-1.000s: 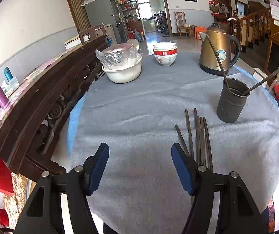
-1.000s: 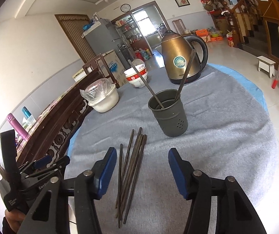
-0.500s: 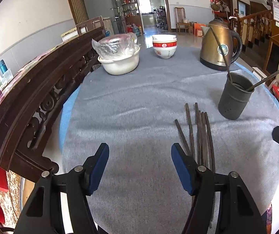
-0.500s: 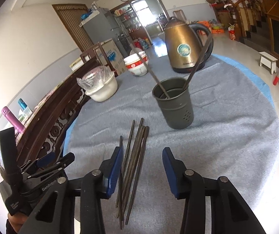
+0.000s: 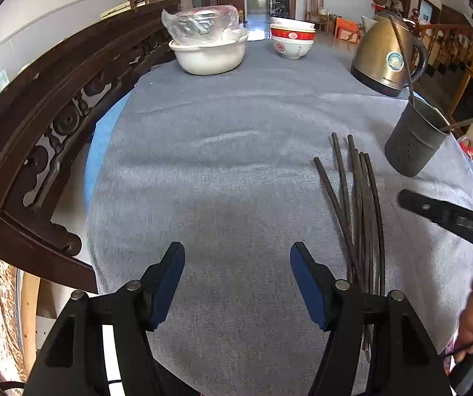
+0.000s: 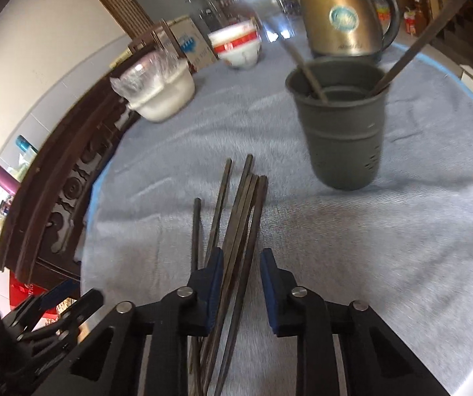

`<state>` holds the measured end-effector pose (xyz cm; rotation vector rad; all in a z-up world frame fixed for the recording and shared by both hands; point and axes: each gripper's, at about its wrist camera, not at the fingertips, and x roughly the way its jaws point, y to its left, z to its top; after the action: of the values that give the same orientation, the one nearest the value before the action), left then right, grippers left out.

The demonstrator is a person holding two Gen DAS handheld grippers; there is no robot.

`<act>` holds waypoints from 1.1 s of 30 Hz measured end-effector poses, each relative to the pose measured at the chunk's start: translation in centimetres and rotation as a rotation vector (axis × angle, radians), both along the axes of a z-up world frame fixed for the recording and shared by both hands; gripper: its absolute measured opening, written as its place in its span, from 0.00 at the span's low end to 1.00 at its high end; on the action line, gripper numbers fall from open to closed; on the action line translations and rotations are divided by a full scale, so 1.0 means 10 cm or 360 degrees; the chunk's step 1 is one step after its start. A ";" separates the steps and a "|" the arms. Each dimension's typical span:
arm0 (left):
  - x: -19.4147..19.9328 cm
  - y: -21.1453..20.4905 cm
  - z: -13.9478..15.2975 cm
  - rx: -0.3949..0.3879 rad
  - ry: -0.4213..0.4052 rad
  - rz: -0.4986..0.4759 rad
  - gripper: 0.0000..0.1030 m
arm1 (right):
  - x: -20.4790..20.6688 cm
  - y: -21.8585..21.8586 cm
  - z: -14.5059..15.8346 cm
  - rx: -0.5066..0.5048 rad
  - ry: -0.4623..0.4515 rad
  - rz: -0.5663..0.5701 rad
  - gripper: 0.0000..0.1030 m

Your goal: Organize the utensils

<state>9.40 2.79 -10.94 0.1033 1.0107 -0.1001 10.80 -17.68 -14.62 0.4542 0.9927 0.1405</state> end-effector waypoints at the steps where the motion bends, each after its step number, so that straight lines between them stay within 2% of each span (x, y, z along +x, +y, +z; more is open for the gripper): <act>1: 0.01 0.02 0.00 -0.0012 0.0007 0.0005 0.65 | 0.05 0.01 -0.06 -0.0002 0.0032 -0.0002 0.18; 7: 0.05 0.09 -0.01 -0.0071 0.0039 0.0024 0.65 | 0.17 0.04 -0.29 0.0036 0.0151 -0.0003 0.15; 12: 0.15 0.13 -0.08 -0.0213 0.0132 0.0031 0.65 | 0.16 0.04 -0.31 0.0004 0.0164 0.0004 0.09; 15: 0.23 0.10 -0.12 -0.0255 0.0172 0.0034 0.65 | 0.14 0.05 -0.27 -0.0137 0.0129 -0.0001 0.09; 18: 0.31 0.01 -0.13 -0.0296 0.0185 -0.0022 0.63 | 0.12 0.01 -0.25 -0.0199 0.0118 -0.0026 0.09; 20: 0.39 -0.06 -0.14 -0.0325 0.0209 -0.0048 0.59 | 0.10 -0.01 -0.24 -0.0251 0.0112 -0.0041 0.09; 23: 0.54 -0.19 -0.22 -0.0373 0.0293 -0.0089 0.57 | 0.06 -0.03 -0.25 -0.0289 0.0118 -0.0026 0.09; 28: 0.76 -0.39 -0.37 -0.0445 0.0419 -0.0136 0.56 | -0.15 -0.11 -0.29 -0.0254 0.0138 -0.0001 0.09; 33: 0.98 -0.48 -0.52 -0.0484 0.0514 -0.0106 0.56 | -0.23 -0.20 -0.28 -0.0161 0.0176 0.0006 0.10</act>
<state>19.16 -2.02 -16.09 -0.1624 1.3025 -0.3378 8.53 -19.72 -17.43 0.3704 1.1040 0.0684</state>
